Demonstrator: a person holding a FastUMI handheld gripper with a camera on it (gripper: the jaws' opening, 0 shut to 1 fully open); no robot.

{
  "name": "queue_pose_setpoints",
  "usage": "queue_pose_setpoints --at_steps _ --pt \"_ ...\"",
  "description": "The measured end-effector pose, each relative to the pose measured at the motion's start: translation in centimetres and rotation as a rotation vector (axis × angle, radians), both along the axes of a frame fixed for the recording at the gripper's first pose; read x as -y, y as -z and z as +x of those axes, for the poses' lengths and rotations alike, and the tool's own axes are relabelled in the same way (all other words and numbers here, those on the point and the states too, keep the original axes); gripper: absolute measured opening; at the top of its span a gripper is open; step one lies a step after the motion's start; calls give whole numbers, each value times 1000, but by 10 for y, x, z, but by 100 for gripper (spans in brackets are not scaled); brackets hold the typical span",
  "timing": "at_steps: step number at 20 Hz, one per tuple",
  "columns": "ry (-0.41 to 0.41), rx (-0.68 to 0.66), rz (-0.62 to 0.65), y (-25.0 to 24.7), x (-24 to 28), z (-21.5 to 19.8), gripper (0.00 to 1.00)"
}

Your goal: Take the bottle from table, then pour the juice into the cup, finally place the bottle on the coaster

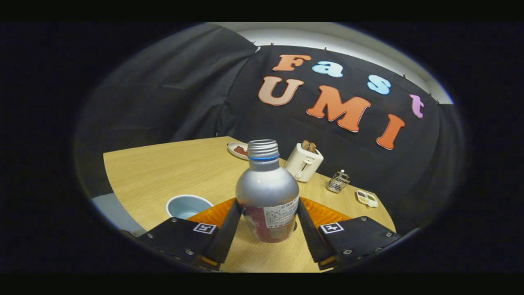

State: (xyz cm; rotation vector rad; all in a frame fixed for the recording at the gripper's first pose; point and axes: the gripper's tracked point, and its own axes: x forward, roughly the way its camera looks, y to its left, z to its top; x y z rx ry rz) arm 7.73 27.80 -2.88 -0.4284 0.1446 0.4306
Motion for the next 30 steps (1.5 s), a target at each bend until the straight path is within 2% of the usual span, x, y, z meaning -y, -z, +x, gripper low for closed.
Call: queue_pose_setpoints --at_steps 3,7,14,17,30 --pt "-14 -35 107 3 -8 10 77" --pt "37 -60 211 10 3 38 77" --pt "118 -120 303 40 29 78 77" --pt "150 -143 319 53 39 86 77" --pt "144 -107 341 52 41 86 79"
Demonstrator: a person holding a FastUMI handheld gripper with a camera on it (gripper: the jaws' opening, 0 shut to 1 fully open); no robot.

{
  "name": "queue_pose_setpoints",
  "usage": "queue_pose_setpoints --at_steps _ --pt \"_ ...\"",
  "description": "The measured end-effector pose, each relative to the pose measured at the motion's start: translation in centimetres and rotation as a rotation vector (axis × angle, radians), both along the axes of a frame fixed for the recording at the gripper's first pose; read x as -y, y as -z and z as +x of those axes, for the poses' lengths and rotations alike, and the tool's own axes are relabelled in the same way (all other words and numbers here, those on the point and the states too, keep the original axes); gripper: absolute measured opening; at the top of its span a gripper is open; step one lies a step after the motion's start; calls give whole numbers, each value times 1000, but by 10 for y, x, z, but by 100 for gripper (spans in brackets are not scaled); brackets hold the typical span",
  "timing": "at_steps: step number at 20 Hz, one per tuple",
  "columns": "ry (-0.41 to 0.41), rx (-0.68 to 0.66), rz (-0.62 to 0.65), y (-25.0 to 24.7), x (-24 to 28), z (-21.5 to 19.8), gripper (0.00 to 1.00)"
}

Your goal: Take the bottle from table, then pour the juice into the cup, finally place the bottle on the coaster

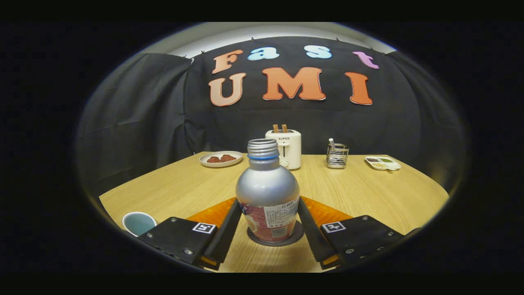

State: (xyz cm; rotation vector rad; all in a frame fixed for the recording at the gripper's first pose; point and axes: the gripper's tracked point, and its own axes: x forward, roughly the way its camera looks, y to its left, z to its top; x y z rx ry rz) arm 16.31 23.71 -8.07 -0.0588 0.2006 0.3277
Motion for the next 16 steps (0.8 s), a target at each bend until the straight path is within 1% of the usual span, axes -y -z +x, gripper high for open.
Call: queue_pose_setpoints --at_steps 4,6,7,9,14,16 --pt "3 -11 -25 9 0 -3 81" --pt "-1 -17 -22 10 -1 -4 85" --pt "-1 -17 -20 10 -1 -5 91" --pt "0 -15 -17 7 -1 -7 97" --pt "-6 2 -14 -6 2 -20 97" --pt "14 22 -8 -18 11 -28 97"
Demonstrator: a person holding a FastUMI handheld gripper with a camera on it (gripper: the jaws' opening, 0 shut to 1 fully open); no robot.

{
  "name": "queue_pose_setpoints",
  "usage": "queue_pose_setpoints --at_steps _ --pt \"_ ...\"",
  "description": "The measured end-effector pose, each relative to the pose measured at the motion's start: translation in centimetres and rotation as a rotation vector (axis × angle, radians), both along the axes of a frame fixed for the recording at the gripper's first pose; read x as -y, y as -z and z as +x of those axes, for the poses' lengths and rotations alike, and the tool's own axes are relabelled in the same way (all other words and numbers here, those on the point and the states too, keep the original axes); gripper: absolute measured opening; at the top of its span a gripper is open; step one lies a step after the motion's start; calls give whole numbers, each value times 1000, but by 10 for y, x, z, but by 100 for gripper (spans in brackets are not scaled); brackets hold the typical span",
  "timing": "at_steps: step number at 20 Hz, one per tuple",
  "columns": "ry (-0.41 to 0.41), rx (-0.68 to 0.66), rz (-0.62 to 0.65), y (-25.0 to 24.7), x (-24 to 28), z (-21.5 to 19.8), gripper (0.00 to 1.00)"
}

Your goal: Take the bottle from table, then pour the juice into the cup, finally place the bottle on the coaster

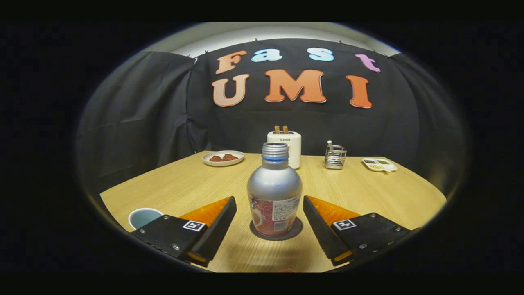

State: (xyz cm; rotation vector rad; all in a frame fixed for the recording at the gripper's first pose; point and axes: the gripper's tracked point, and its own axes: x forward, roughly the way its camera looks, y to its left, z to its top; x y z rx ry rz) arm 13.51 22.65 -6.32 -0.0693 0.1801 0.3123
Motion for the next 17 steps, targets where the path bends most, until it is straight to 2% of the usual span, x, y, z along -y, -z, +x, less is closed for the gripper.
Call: queue_pose_setpoints --at_steps 10,17 --pt "91 93 5 -78 56 -62 97" --pt "133 124 -9 -95 85 -103 97"
